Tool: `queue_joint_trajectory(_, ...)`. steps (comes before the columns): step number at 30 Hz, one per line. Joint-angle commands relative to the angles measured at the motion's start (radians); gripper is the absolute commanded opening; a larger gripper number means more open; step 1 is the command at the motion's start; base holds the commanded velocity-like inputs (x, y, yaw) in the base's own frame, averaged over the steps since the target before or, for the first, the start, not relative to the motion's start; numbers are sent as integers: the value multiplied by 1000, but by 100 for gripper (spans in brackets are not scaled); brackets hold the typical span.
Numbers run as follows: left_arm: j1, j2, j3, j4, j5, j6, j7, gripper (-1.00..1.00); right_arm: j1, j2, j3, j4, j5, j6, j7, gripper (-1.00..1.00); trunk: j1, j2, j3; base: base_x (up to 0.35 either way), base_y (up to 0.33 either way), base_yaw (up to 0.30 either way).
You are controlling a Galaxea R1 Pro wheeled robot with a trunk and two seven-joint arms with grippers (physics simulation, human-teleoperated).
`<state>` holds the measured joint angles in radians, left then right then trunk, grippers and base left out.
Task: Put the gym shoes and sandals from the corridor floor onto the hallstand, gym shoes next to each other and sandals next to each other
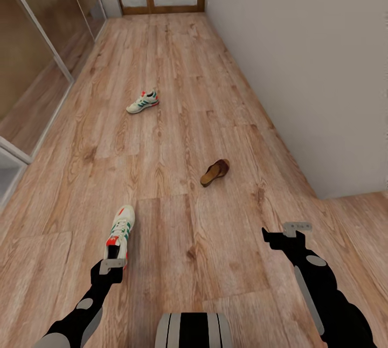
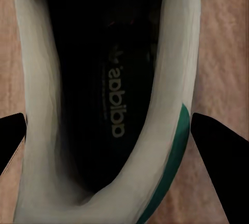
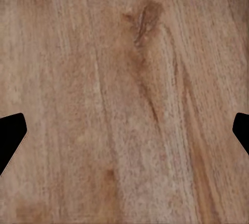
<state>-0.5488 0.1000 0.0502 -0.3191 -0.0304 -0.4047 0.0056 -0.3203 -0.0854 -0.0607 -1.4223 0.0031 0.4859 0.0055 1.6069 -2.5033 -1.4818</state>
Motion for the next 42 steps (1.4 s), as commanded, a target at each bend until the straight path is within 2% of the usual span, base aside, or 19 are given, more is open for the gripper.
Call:
queue_joint_trajectory(1,0,0,3,1,-3,-3,-1,-100,0,1,0,-1,0,5,0,100,-1,0,3,0,0,0)
queue_joint_trajectory(7,1,0,6,-6,2,-5,0,-100,0,5,2,2,0,4,-3,100,-3,1,27,0,0,0)
queue_joint_trajectory(8,10,9,2,-89,-6,10,10,-100,1,5,2,3,0,2,-2,100,-4,2,32,0,0,-58)
queue_joint_trajectory(10,42,15,6,-97,-7,11,12,-100,1,4,2,23,3,-17,-1,100,-5,2,43,0,0,-65)
queue_joint_trajectory(11,82,17,9,-110,-5,12,13,-100,1,1,2,58,12,-75,0,100,-5,2,48,0,0,-69)
queue_joint_trajectory(14,121,18,10,-114,-4,9,14,-100,1,-3,1,80,41,-154,-1,100,-6,3,64,0,0,-56)
queue_joint_trajectory(15,142,18,10,-113,-3,7,16,-100,1,-4,1,98,64,-187,-2,100,-7,3,70,0,0,-29)
queue_joint_trajectory(18,174,18,11,-111,1,-1,17,-100,2,-4,1,143,108,-229,-5,100,-18,24,84,0,0,-19)
queue_joint_trajectory(19,193,18,11,-114,5,-4,18,-100,6,-3,1,177,142,-254,-7,100,-22,31,88,0,0,-9)
queue_joint_trajectory(20,201,18,11,-116,6,-5,18,-100,8,-3,0,192,158,-268,-8,100,-26,38,93,0,0,-7)
queue_joint_trajectory(23,224,17,13,-119,14,-8,18,-100,17,-2,-2,237,194,-313,-10,100,-38,59,107,0,0,-5)
queue_joint_trajectory(24,235,16,13,-120,21,-9,19,-100,27,-2,-3,265,208,-348,-10,100,-41,66,112,0,0,-2)
queue_joint_trajectory(27,248,16,14,-117,35,-13,19,-100,50,0,-4,305,219,-411,-11,100,-53,87,126,0,0,-2)
queue_joint_trajectory(28,256,16,15,-114,46,-18,19,-100,70,1,-4,330,223,-458,-11,100,-57,94,131,0,0,0)
queue_joint_trajectory(33,283,17,29,-113,79,-47,19,-100,128,3,-7,390,227,-601,-12,100,-76,129,154,0,0,0)
queue_joint_trajectory(37,302,18,42,-117,89,-64,18,-100,163,4,-8,433,227,-680,-12,100,-91,157,173,0,0,0)
queue_joint_trajectory(42,340,19,68,-132,96,-87,18,-100,197,5,-8,533,226,-794,-12,100,-110,192,196,0,0,0)
